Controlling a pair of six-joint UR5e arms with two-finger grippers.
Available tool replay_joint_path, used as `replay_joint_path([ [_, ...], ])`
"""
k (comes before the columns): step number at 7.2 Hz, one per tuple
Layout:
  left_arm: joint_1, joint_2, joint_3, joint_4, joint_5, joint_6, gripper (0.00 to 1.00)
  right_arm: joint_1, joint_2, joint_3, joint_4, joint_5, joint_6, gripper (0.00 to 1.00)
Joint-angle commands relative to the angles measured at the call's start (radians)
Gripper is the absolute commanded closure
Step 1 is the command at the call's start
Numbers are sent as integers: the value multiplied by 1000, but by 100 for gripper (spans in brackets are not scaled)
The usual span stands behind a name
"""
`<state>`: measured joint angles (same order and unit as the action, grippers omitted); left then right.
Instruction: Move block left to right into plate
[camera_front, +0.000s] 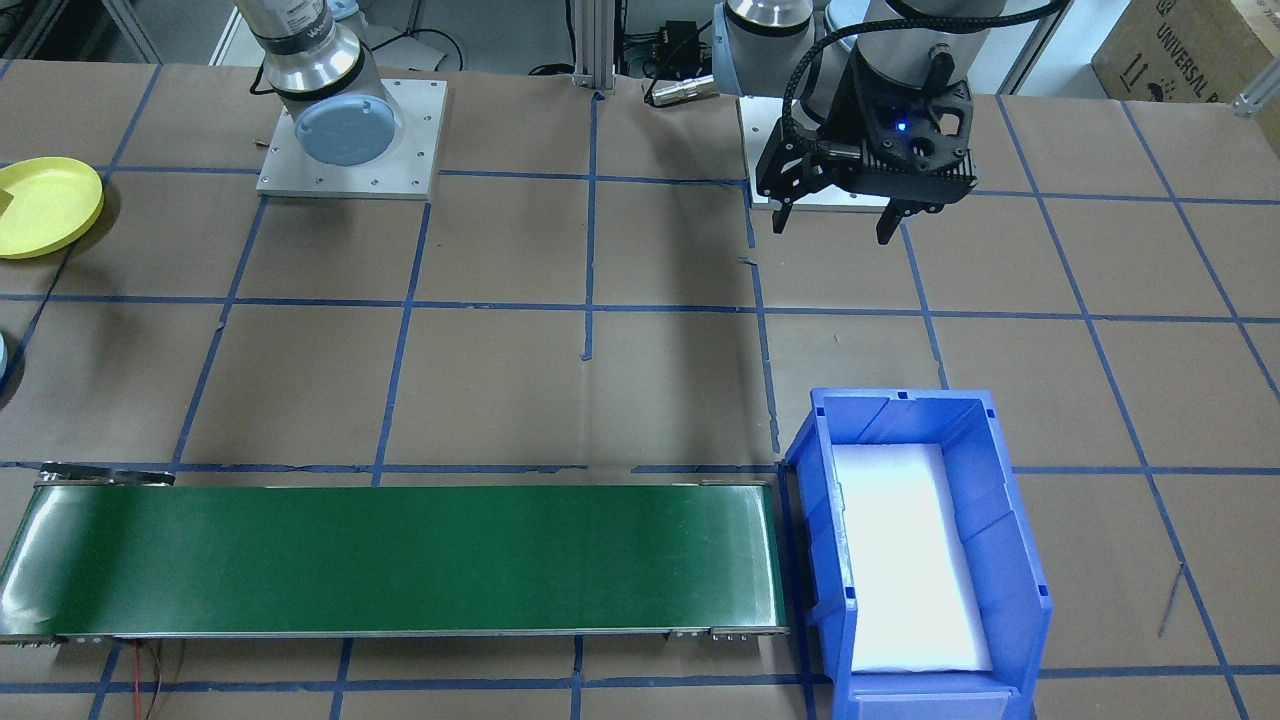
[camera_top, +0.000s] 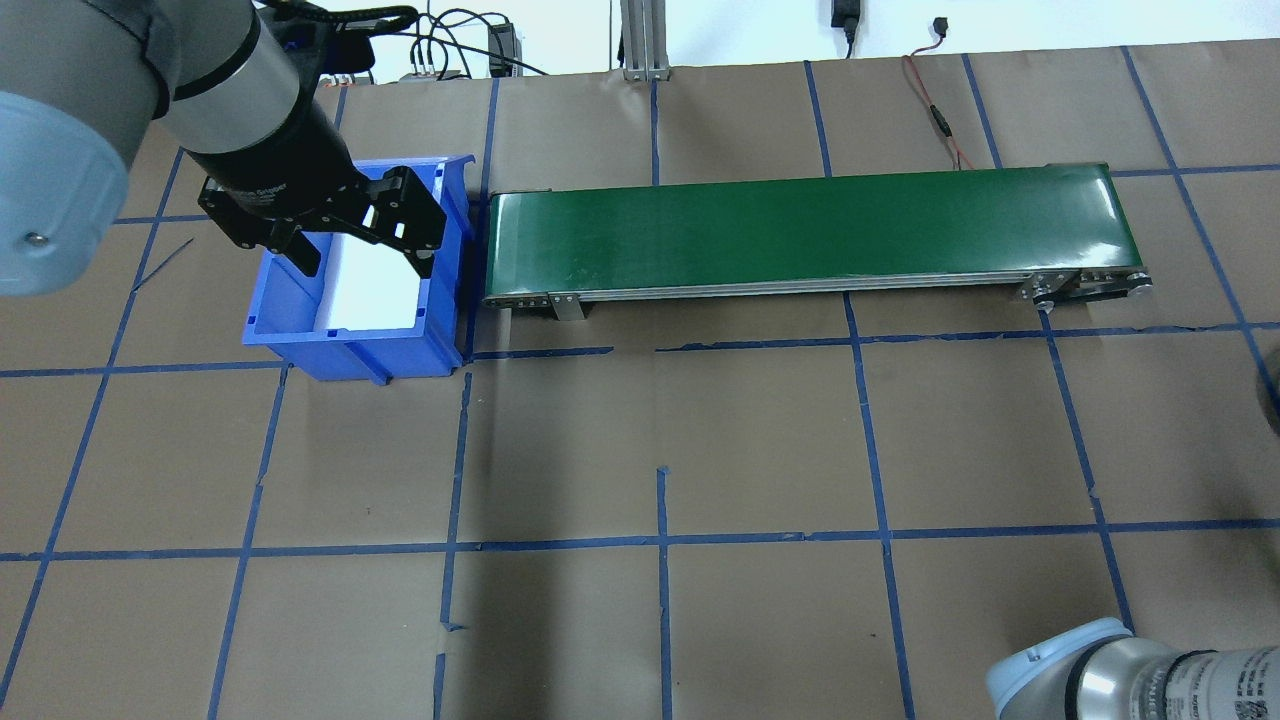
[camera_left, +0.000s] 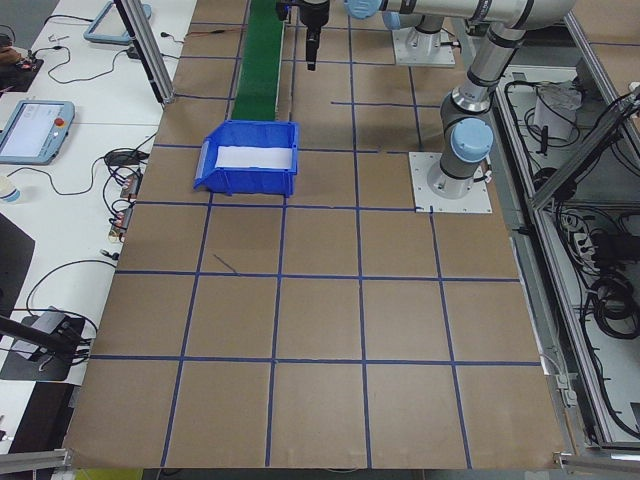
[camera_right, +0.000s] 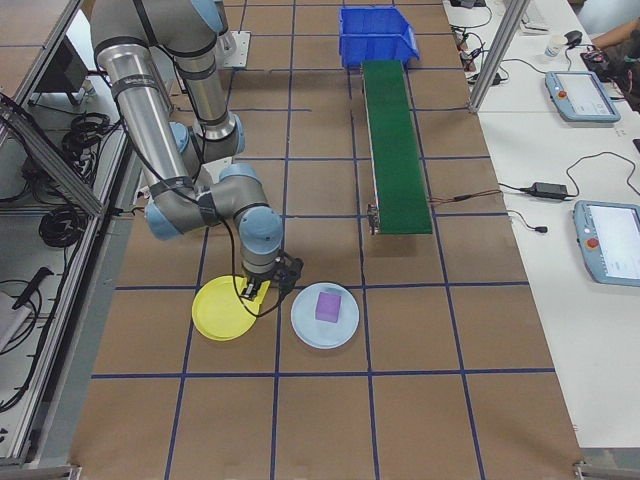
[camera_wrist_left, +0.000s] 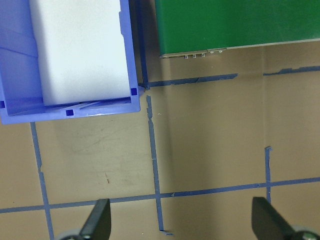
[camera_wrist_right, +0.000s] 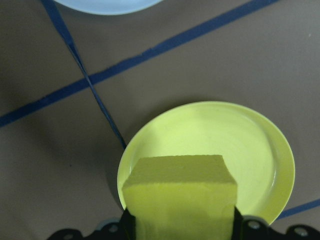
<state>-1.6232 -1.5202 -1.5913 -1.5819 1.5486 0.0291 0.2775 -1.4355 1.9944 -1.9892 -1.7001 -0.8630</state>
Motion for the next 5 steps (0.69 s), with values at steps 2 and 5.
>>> replay_joint_path([
  [2,2,-1,1,0,-1,0,0,-63,9,35,-72,-16,-19,34],
  [5,3,-1,1,2,-1,0,0,-40,-5,27,-105,-10,-5,0],
])
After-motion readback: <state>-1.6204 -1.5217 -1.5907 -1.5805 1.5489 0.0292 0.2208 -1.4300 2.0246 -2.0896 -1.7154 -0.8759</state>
